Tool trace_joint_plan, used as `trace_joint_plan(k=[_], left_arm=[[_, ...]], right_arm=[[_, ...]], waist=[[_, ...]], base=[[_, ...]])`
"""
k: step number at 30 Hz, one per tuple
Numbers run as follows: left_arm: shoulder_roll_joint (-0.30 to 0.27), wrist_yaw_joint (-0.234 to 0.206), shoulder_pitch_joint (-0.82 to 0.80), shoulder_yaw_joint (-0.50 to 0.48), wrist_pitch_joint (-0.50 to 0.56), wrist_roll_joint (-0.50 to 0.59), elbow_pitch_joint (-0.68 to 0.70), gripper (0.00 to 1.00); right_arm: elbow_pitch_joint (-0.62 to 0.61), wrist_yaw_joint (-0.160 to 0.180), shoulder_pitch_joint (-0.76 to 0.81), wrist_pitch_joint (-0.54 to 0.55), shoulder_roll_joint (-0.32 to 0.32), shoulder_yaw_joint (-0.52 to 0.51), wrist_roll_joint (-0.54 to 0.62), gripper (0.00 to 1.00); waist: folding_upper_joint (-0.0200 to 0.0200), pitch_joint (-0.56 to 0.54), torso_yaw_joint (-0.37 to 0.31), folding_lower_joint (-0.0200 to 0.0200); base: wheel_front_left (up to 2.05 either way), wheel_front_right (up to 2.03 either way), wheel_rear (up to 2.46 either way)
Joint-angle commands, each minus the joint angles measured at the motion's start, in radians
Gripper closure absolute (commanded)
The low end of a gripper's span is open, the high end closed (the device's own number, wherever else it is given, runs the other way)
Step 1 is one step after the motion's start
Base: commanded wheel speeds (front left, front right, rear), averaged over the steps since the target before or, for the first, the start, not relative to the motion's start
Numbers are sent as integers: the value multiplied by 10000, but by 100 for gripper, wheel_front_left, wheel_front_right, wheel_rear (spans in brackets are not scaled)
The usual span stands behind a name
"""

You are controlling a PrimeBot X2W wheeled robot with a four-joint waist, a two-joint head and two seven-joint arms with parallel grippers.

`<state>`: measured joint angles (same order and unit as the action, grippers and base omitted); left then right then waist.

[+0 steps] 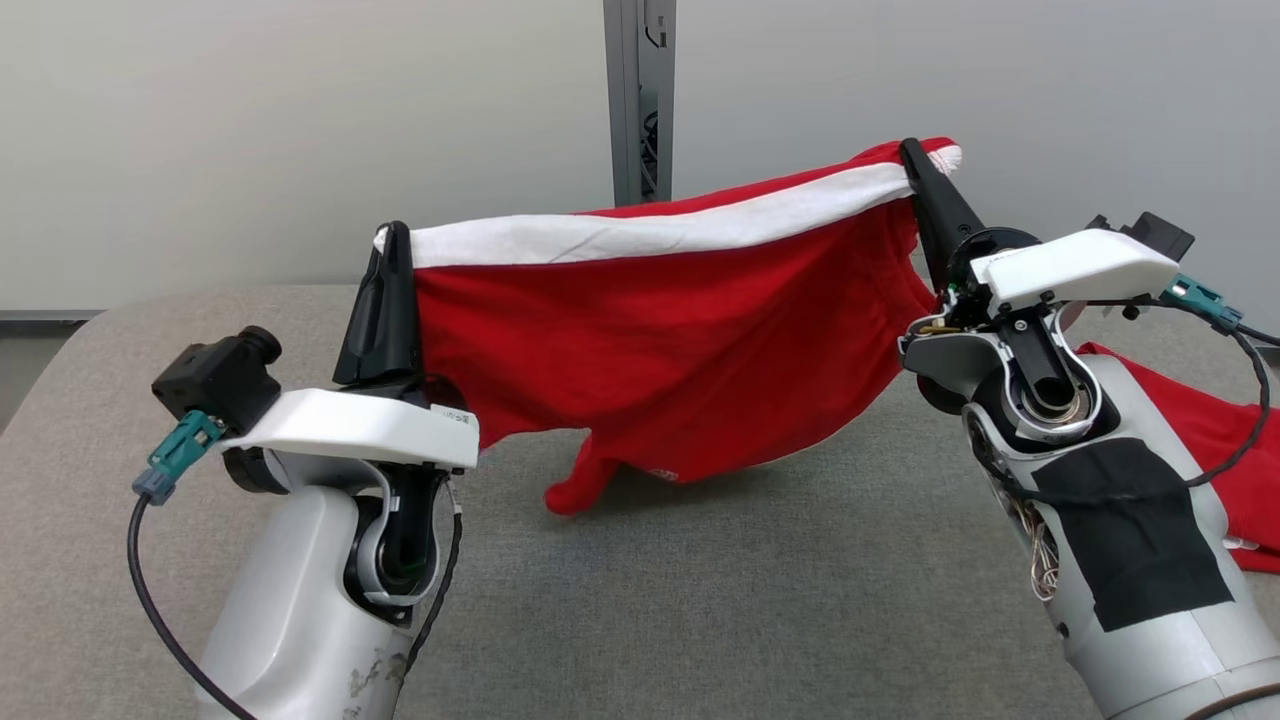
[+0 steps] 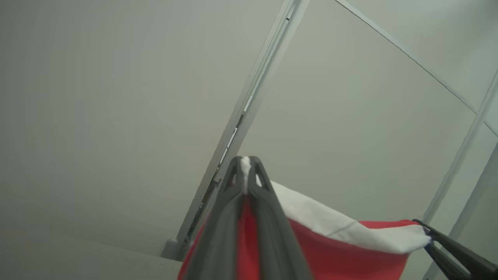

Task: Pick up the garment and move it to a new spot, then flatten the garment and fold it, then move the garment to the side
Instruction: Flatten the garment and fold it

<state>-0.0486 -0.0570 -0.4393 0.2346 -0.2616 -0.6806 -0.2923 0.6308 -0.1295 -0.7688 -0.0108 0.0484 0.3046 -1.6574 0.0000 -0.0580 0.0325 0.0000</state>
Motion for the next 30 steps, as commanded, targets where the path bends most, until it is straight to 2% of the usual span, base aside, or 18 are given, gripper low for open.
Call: trace_joint_plan(k=[1, 8, 13, 20, 23, 26, 30], left_arm=[[-47, 106, 32, -12, -37, -382, -97, 100], [-43, 320, -445, -29, -36, -353, -615, 100], [-43, 489, -1614, 176, -36, 16, -1462, 100], [-527, 743, -5330, 412, 230, 775, -3434, 100], [-652, 768, -7227, 475, 228, 1115, -4245, 100], [-459, 728, -8844, 291, 69, 1187, -4795, 100], [-293, 557, -10434, -384, -30, 1340, -4581, 100]], right_arm=[[-20, -23, 48, -94, 57, 65, -69, 100], [189, -23, -144, -222, 59, 171, -141, 100], [773, -24, -1044, -248, 85, 157, -81, 100], [1779, -24, -4089, -245, 92, 288, 350, 100], [1509, -24, -5386, -254, 79, 20, 178, 100], [1334, -24, -6380, -573, 79, -200, 340, 100], [676, -24, -7259, -1289, 90, -551, 564, 100]], waist=[[0, 17, -14, 0], [0, 297, -74, 0], [0, 1078, -124, 0], [0, 3185, -427, 0], [0, 4090, -523, 0], [0, 4833, -518, 0], [0, 5669, -469, 0]], base=[[0, 0, 0], [0, 0, 0], [0, 0, 0], [0, 0, 0], [0, 0, 0], [0, 0, 0], [0, 0, 0]])
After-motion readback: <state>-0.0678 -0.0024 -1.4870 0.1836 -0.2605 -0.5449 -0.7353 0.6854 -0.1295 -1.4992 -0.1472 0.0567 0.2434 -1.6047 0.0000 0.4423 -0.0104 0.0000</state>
